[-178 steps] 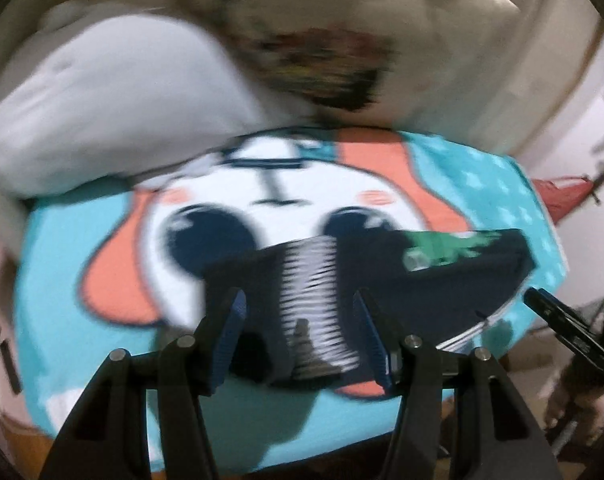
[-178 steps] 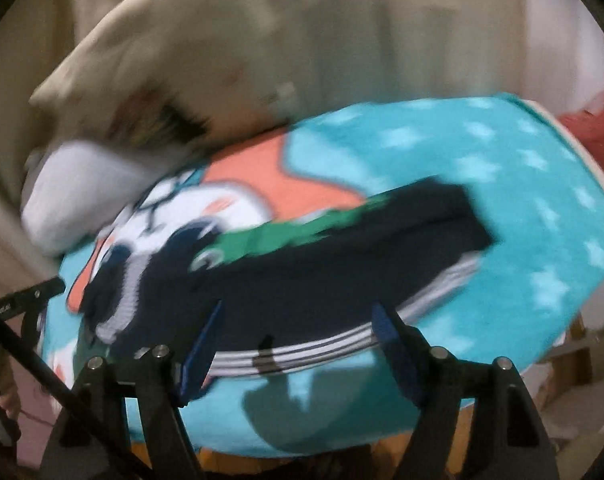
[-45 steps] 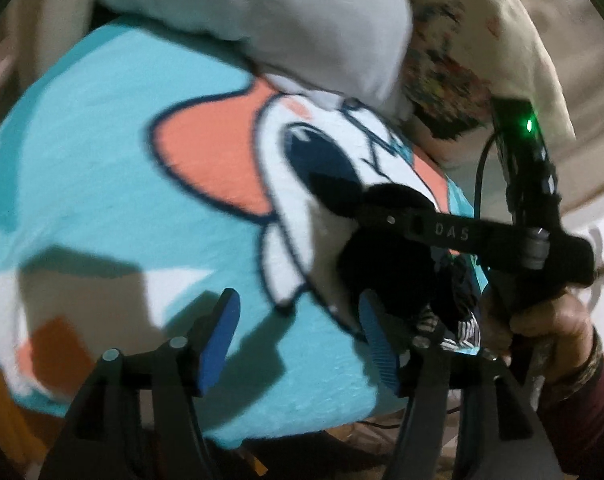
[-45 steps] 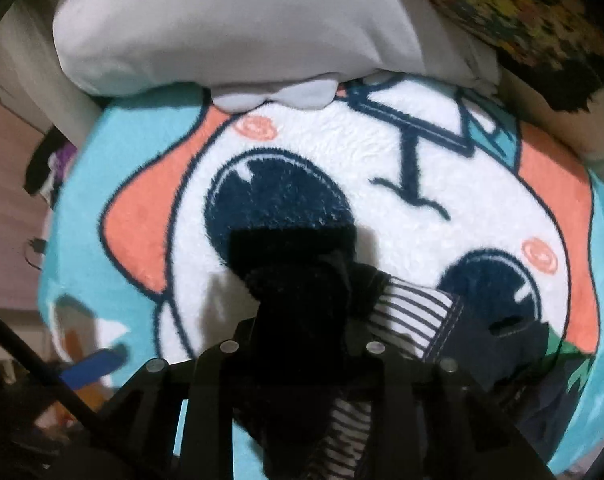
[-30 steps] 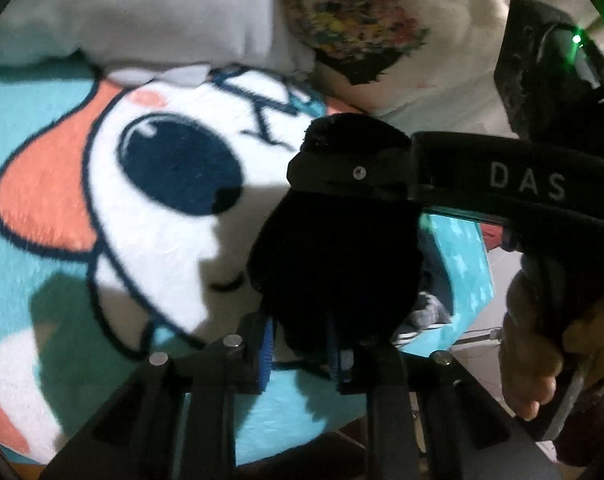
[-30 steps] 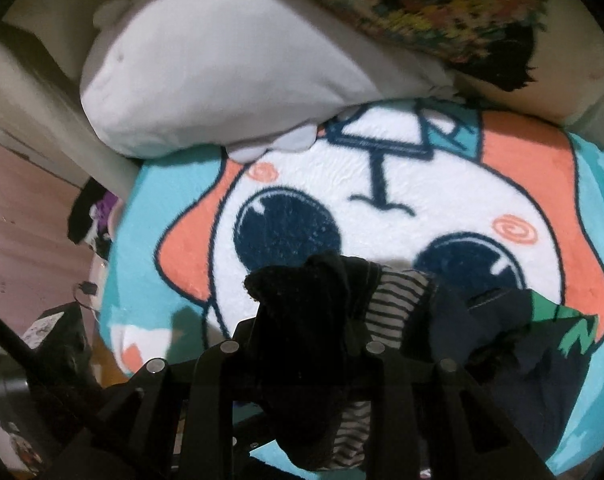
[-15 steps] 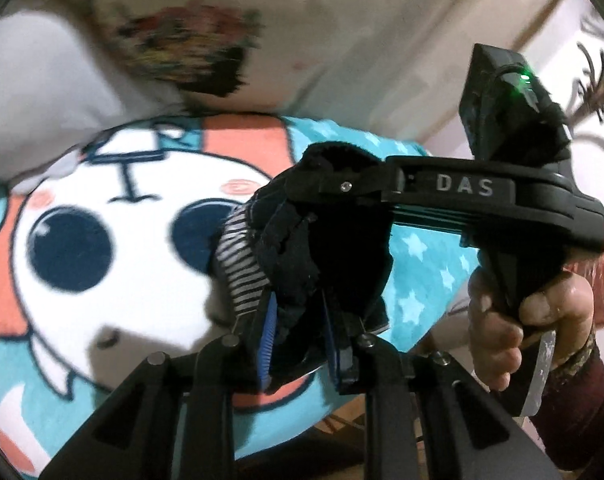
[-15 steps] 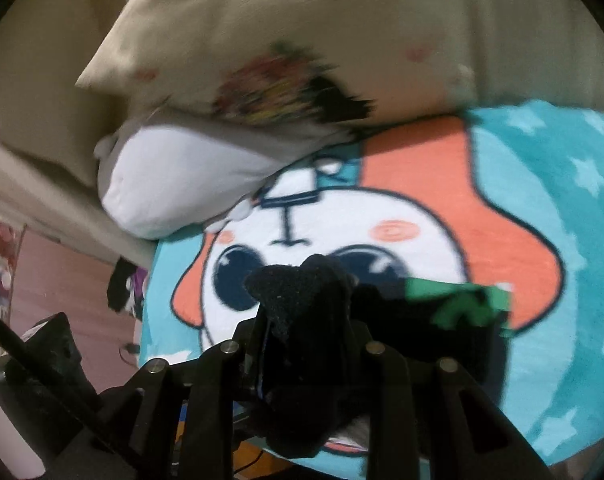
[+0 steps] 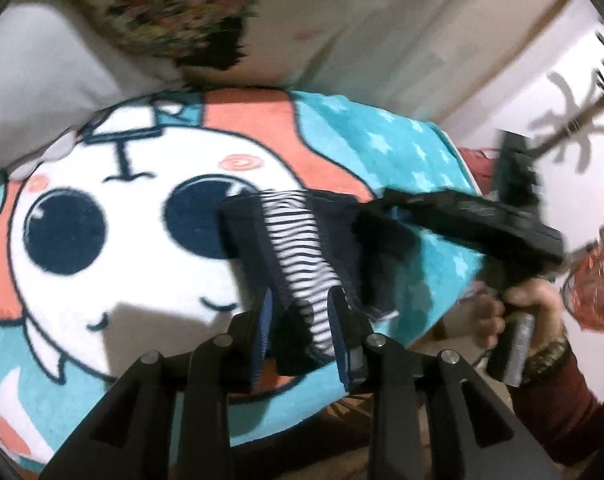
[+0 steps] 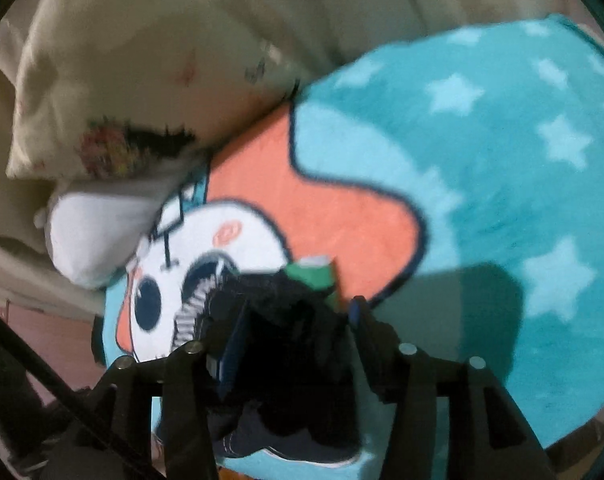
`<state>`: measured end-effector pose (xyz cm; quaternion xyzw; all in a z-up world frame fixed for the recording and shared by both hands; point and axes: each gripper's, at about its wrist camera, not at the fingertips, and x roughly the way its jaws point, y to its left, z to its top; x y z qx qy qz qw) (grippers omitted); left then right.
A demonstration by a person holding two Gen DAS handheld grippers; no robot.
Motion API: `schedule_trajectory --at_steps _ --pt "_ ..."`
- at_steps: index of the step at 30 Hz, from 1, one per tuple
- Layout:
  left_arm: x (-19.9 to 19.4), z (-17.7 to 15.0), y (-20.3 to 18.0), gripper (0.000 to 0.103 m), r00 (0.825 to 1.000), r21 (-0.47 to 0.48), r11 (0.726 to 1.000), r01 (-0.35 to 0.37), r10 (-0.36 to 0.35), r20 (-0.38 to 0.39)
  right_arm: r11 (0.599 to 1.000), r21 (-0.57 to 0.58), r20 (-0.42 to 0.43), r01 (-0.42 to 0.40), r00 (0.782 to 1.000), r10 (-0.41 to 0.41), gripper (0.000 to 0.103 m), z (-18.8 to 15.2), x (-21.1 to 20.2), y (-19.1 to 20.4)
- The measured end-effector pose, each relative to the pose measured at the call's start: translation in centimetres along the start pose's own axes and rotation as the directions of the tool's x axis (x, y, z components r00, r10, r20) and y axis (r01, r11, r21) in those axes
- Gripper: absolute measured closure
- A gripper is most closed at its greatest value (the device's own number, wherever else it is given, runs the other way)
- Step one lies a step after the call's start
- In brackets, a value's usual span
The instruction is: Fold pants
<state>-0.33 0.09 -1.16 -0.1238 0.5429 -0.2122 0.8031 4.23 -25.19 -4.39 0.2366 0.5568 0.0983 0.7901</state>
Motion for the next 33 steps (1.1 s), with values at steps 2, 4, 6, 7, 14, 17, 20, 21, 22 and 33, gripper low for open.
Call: schedule_trajectory --at_steps 2,4,6,7,14,17,20,21,22,33 --pt "0.4 0.1 0.7 0.076 1.0 -0.026 1.0 -0.018 0.017 -0.013 1.0 0.007 0.092 0.013 0.996 -0.014 0.047 0.6 -2.4 0.1" --pt "1.0 0.2 0.4 0.076 1.0 -0.025 1.0 -0.008 0.008 -0.023 0.997 0.019 0.154 -0.068 0.986 0.064 0.052 0.8 -4.3 0.7" --pt "1.8 0.1 -0.5 0.076 0.999 0.001 1.0 0.003 -0.003 -0.04 0.982 0.031 0.163 -0.186 0.97 0.179 0.054 0.9 -4.9 1.4" --pt "2.6 0.0 -1.1 0.076 0.998 0.023 1.0 0.006 -0.005 -0.058 0.963 0.043 0.147 -0.265 0.955 0.257 0.054 0.7 -4.7 2.0" --pt "6.5 -1.3 -2.6 0.07 0.989 0.112 0.993 -0.03 0.046 -0.14 0.916 0.176 -0.008 -0.36 0.93 0.367 0.057 -2.2 0.4 2.2" --pt "7.1 -1.5 -2.0 0.063 0.988 0.102 0.995 -0.018 0.033 -0.152 0.958 0.17 -0.036 -0.232 0.97 0.242 0.06 -3.9 1.4 0.8" --pt "6.6 -1.2 -1.6 0.063 0.987 0.077 0.997 0.013 0.0 -0.161 0.985 0.112 -0.029 -0.13 0.991 0.134 0.068 -4.7 1.8 0.0" --pt "6.1 -1.0 -1.5 0.063 0.988 0.074 0.997 0.027 -0.015 -0.155 0.983 0.12 -0.019 -0.14 0.99 0.143 0.067 -4.6 1.6 -0.3" --pt "5.3 -0.7 -1.4 0.063 0.99 0.073 0.996 0.044 -0.033 -0.137 0.979 0.136 -0.003 -0.155 0.988 0.157 0.066 -4.6 1.2 -0.4" --pt "5.0 2.5 4.0 0.048 0.986 -0.155 0.978 0.138 -0.15 -0.068 0.978 0.146 0.08 -0.15 0.987 0.14 0.032 -3.8 -0.2 -2.9"
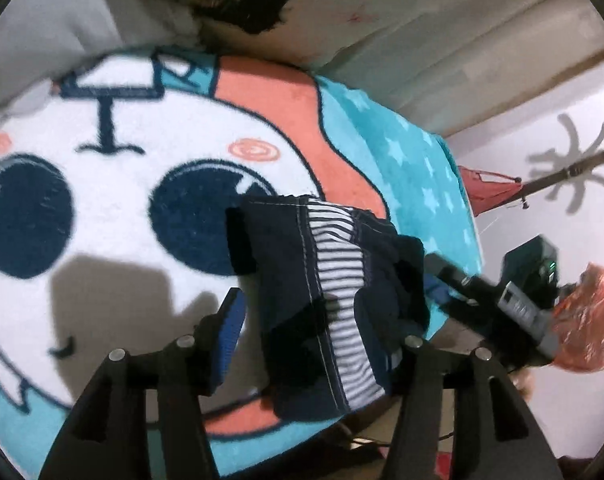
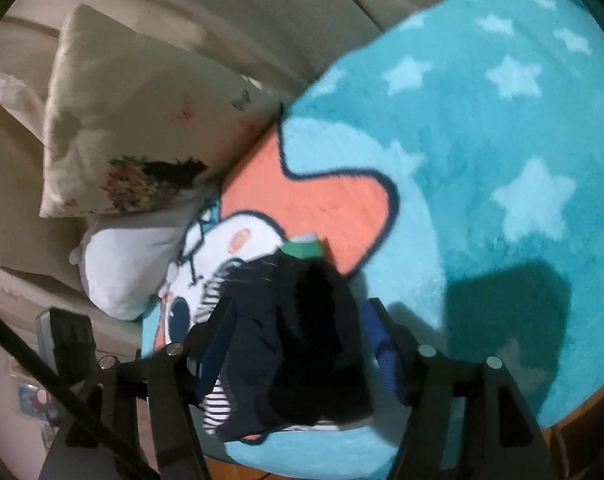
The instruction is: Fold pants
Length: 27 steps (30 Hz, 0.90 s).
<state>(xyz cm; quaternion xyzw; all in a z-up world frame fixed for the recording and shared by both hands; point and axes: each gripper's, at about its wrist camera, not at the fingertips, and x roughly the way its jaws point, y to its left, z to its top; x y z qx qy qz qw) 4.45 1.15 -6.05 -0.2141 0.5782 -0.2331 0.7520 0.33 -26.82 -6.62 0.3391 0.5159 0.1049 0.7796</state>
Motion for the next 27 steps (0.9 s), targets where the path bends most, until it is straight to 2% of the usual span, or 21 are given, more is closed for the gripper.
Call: schedule_trajectory --at_steps 3,5,6,7,9,10,11,12,13,14,16,21,27 --pt "2.1 0.7 0.6 0.046 0.995 -0.043 0.996 0.082 -0.084 -0.045 1.0 0.01 -0.057 -0.027 0.998 0.027 0.032 -0.2 2.0 -0.8" --pt "3.2 0.8 0.5 0.033 0.987 -0.059 0.988 0.142 -0.146 -0.061 0.999 0.011 -0.087 -0.043 0.995 0.044 0.032 -0.2 3.5 -1.0" --pt "3.8 0.9 0.4 0.03 0.983 -0.065 0.984 0.165 -0.169 -0.065 0.999 0.003 -0.089 -0.051 0.995 0.051 0.032 -0.2 3.8 -0.9" --pt "4.3 1.0 0.3 0.026 0.983 -0.07 0.984 0.165 -0.169 -0.068 0.998 -0.014 -0.092 -0.062 0.994 0.06 0.032 -0.1 4.2 -0.7" --pt "5.3 1.3 0.2 0.026 0.984 -0.082 0.985 0.153 -0.159 -0.08 0.997 -0.042 -0.111 -0.068 0.992 0.063 0.032 0.1 4.8 -0.3" --pt "5.7 1.3 0.1 0.026 0.985 -0.088 0.986 0.142 -0.15 -0.086 0.996 -0.058 -0.122 -0.071 0.99 0.064 0.036 0.2 5.1 -0.1" --pt "5.8 1.4 0.0 0.031 0.987 -0.092 0.987 0.131 -0.139 -0.084 0.995 -0.069 -0.136 -0.073 0.989 0.063 0.041 0.2 5.4 0.0" --pt "5.6 1.3 -0.1 0.039 0.989 -0.095 0.989 0.115 -0.123 -0.082 0.995 -0.072 -0.143 -0.072 0.988 0.061 0.051 0.2 5.4 0.0" --pt "5.6 1.3 -0.2 0.055 0.991 -0.092 0.992 0.089 -0.097 -0.087 0.995 -0.073 -0.153 -0.075 0.986 0.063 0.057 0.2 5.4 0.1" --pt "5.3 1.3 -0.3 0.059 0.992 -0.084 0.993 0.084 -0.091 -0.087 0.994 -0.072 -0.153 -0.084 0.986 0.073 0.06 0.2 5.1 0.1" --pt "4.3 1.1 -0.5 0.062 0.993 -0.078 0.993 0.086 -0.092 -0.072 0.991 -0.072 -0.159 -0.114 0.982 0.101 0.065 0.1 4.7 0.5" --pt "1.9 1.3 -2.2 0.062 1.0 -0.027 0.999 0.017 -0.017 0.002 0.98 -0.149 -0.153 -0.134 0.982 0.111 0.067 0.6 3.6 3.3" --pt "0.3 4.8 -1.6 0.062 0.998 -0.058 0.998 0.004 -0.001 0.058 0.964 -0.198 -0.147 -0.177 0.978 0.149 0.067 4.0 3.9 6.3"
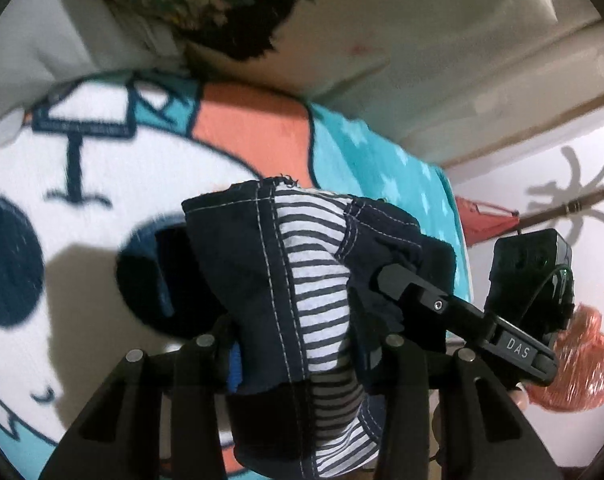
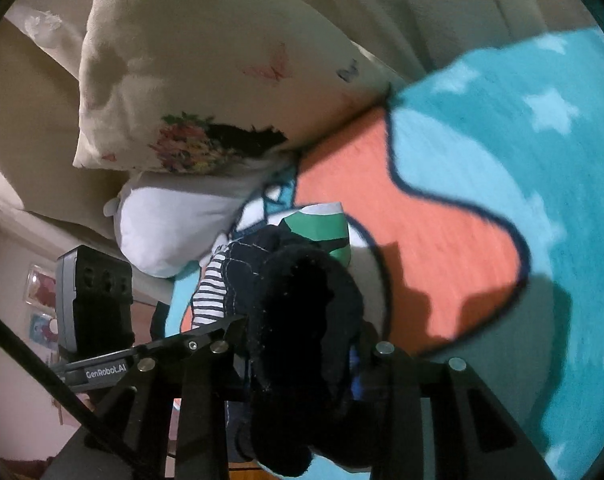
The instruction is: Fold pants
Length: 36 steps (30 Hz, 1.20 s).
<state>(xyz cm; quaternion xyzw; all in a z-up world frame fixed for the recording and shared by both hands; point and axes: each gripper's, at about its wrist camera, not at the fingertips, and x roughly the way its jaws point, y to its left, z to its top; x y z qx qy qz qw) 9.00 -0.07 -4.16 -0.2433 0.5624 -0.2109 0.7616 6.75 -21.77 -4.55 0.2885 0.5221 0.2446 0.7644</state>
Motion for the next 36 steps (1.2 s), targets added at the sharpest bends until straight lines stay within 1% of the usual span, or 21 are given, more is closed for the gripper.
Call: schedule_trajectory --at_steps 2,5,7,13,15,17,18,20,21,23,25,27,30,31,33,34,36 --pt "0.0 1.4 0.2 0.062 0.999 0.004 1.0 -0.031 0.031 0.018 1.0 -0.002 -0.008 -0.007 1.0 0.007 0.067 1.3 0.7 0.2" --pt "0.5 2.8 0.6 0.062 0.997 0.005 0.997 -0.072 0.072 0.024 1.0 -0.008 -0.016 0.01 1.0 -0.01 0.067 2.9 2.2 0.5" --pt "1.3 3.6 0.9 0.062 0.996 -0.003 0.996 -0.085 0.085 0.021 1.0 -0.008 -0.02 0.022 1.0 -0.022 0.067 3.7 3.1 0.5" --pt "3.2 4.6 1.2 0.062 0.991 0.01 0.991 -0.131 0.131 0.004 0.999 0.02 -0.034 0.049 0.998 -0.048 0.067 4.8 4.8 -0.8" --pt "3.8 4.7 1.6 0.06 0.989 0.01 0.989 -0.15 0.15 -0.006 0.998 0.03 -0.037 0.064 0.997 -0.063 0.066 4.9 5.3 -1.4" --pt "4.7 4.9 1.9 0.055 0.983 0.002 0.983 -0.185 0.185 -0.015 0.995 0.037 -0.049 0.096 0.994 -0.095 0.061 4.9 6.1 -2.1" --pt "4.9 4.9 2.2 0.053 0.981 -0.004 0.981 -0.193 0.193 -0.02 0.992 0.042 -0.055 0.116 0.992 -0.114 0.056 4.9 6.4 -2.5" --pt "5.1 5.0 2.6 0.046 0.979 -0.03 0.979 -0.204 0.203 -0.035 0.989 0.06 -0.063 0.134 0.989 -0.13 0.05 4.9 6.7 -3.1" --pt "4.9 4.9 2.7 0.045 0.979 -0.045 0.979 -0.201 0.199 -0.039 0.989 0.077 -0.063 0.129 0.99 -0.124 0.047 4.8 6.7 -3.4" --pt "4.1 4.8 2.8 0.045 0.981 -0.054 0.98 -0.19 0.188 -0.037 0.989 0.08 -0.055 0.126 0.991 -0.122 0.047 4.8 6.2 -3.4" --pt "2.9 4.7 2.7 0.045 0.981 -0.053 0.979 -0.195 0.194 -0.026 0.989 0.06 -0.041 0.138 0.99 -0.136 0.046 4.7 5.3 -3.1" --pt "1.3 4.5 2.5 0.045 0.978 -0.052 0.976 -0.21 0.211 0.003 0.988 0.041 -0.013 0.15 0.989 -0.149 0.046 4.7 4.1 -2.6" --pt "-1.2 4.0 1.9 0.045 0.968 -0.043 0.97 -0.238 0.24 0.071 0.984 0.013 0.072 0.176 0.982 -0.177 0.046 4.8 1.5 -1.4" --pt "-2.0 3.7 1.6 0.045 0.966 -0.038 0.971 -0.237 0.24 0.094 0.986 0.007 0.097 0.167 0.981 -0.167 0.046 4.8 0.8 -0.9" --pt "-2.8 2.9 0.9 0.045 0.967 -0.023 0.975 -0.222 0.223 0.124 0.993 0.016 0.131 0.121 0.984 -0.122 0.047 4.9 -0.3 -0.2" --pt "-2.9 2.5 0.7 0.045 0.968 -0.018 0.977 -0.213 0.214 0.128 0.997 0.03 0.141 0.073 0.987 -0.077 0.049 4.8 -0.6 0.0" --pt "-2.4 1.7 0.3 0.045 0.976 -0.011 0.983 -0.182 0.182 0.119 0.998 0.054 0.134 0.017 0.991 -0.024 0.049 4.8 -0.3 0.3"
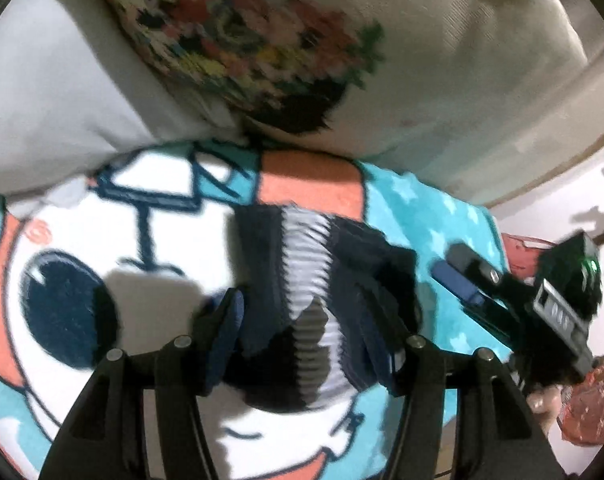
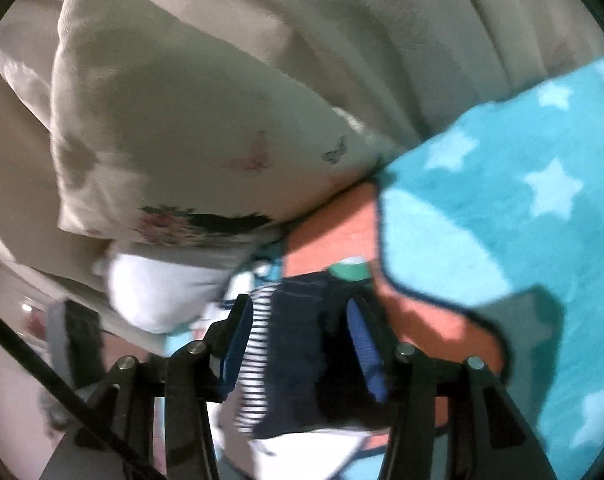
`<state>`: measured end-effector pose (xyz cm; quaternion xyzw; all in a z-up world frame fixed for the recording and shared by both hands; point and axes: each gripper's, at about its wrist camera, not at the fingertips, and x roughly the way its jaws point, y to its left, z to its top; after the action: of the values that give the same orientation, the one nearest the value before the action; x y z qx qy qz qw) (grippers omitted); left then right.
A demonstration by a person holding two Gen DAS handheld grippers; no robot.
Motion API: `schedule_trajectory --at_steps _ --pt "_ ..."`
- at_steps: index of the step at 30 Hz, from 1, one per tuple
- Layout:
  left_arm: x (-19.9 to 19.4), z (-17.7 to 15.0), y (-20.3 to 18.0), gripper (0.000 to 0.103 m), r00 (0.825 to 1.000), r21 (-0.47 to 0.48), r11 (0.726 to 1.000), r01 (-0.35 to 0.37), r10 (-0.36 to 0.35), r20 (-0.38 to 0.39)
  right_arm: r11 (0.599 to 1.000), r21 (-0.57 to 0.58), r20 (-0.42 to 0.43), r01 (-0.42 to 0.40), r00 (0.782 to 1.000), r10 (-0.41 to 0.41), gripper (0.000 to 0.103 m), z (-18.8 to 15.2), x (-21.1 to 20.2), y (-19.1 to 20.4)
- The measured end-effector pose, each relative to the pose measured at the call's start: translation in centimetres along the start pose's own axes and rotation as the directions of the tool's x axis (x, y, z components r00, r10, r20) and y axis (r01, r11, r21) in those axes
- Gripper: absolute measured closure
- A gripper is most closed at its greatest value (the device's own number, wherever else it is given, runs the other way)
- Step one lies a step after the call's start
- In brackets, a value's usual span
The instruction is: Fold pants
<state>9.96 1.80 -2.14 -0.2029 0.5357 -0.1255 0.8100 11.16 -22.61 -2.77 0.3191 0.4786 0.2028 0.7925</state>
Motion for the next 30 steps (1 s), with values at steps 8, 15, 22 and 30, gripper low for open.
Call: schedule_trajectory --at_steps 8,15,22,30 --pt "5.3 -2.4 0.1 0.045 0.992 0.002 0.999 -0.04 0.04 -0.12 0.996 0.092 -0.103 0.016 0.995 -0.006 0.05 -1.2 3.8 -1.8" --pt "6.1 -2.1 0.6 0.036 0.99 -0.038 0.998 -0.043 0.038 -0.136 0.991 0.097 -0.133 0.094 0.988 -0.081 0.052 -1.5 5.4 -3.6" --pt "2.8 -2.1 0.3 0.036 0.995 -0.043 0.998 -0.043 0.039 -0.094 0.985 0.005 -0.045 0.175 0.984 -0.175 0.05 -1.1 2.4 -1.1" --pt "-0.5 -3.7 3.1 0.036 0.983 -0.048 0.982 -0.182 0.18 -0.032 0.968 -0.11 -0.014 0.224 0.974 -0.227 0.049 -4.3 0.7 2.5"
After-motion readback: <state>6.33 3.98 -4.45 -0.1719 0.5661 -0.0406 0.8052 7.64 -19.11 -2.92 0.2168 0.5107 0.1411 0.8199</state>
